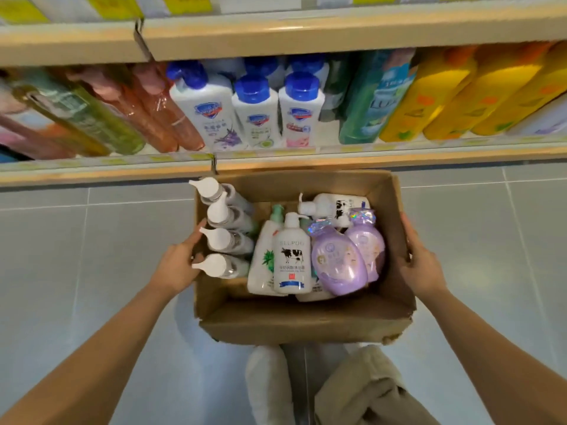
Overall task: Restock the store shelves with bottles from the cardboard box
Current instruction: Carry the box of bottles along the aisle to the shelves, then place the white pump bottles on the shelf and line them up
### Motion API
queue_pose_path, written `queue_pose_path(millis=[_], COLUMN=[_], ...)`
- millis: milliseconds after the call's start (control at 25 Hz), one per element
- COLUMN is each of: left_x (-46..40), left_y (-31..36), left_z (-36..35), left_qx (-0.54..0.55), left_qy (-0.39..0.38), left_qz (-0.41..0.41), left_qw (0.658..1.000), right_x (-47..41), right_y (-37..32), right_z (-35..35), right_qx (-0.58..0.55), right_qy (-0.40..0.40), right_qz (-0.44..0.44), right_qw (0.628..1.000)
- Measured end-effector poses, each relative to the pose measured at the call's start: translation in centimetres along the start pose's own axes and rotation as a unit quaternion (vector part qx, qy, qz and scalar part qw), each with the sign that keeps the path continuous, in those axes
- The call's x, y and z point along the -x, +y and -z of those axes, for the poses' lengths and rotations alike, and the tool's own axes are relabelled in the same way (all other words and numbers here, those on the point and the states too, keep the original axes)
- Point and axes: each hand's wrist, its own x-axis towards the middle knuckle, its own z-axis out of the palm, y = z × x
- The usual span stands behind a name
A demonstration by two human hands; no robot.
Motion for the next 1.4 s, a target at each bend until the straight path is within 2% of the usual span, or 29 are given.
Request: queue_pose_path(millis=[80, 200, 280, 400, 480, 560, 680, 800, 1000, 1240, 1400], left_x=[-0.1, 0.4, 1.8, 3.4, 3.2, 1.8, -0.4, -2.3, -6.4, -9.7, -9.9], left_y=[-0.3, 0.3, 1.6, 4.1, 5.1, 5.5, 4.9, 3.2, 0.5, -1.6, -2.2], left_z=[0.7, 3.8, 7.2, 12.6, 15.5, 17.1, 16.7, 15.0, 10.9, 7.1, 5.9], left_qx=[0.0, 0.021, 0.033, 0.056, 0.066, 0.07, 0.092, 0.133, 0.156, 0.191, 0.194], left_qy=[-0.015, -0.027, 0.017, 0.084, 0.105, 0.125, 0.143, 0.137, 0.151, 0.19, 0.174], left_qz=[-0.017, 0.006, 0.012, 0.026, 0.033, 0.008, -0.053, -0.063, -0.091, -0.175, -0.201], left_qw=[1.0, 0.999, 0.999, 0.995, 0.992, 0.99, 0.984, 0.98, 0.972, 0.947, 0.944], right_x=[0.1, -0.6, -0.5, 0.6, 1.0, 0.6, -0.9, -3.1, -6.8, -9.0, -8.7], right_y=[-0.4, -2.8, -5.8, -11.8, -16.1, -19.8, -23.8, -25.9, -26.4, -25.7, -26.7], right_z=[0.7, 3.3, 5.0, 6.2, 5.9, 4.6, 1.6, -0.7, -5.6, -9.5, -10.4], right_qx=[0.0, 0.001, -0.002, -0.031, -0.041, -0.072, -0.08, -0.059, -0.1, -0.143, -0.154], right_qy=[-0.022, -0.077, -0.087, -0.107, -0.135, -0.13, -0.138, -0.149, -0.143, -0.141, -0.145], right_qz=[-0.005, -0.033, -0.034, 0.022, 0.037, 0.081, 0.132, 0.187, 0.225, 0.297, 0.302], right_qw=[1.0, 0.996, 0.996, 0.994, 0.989, 0.985, 0.978, 0.969, 0.959, 0.934, 0.929])
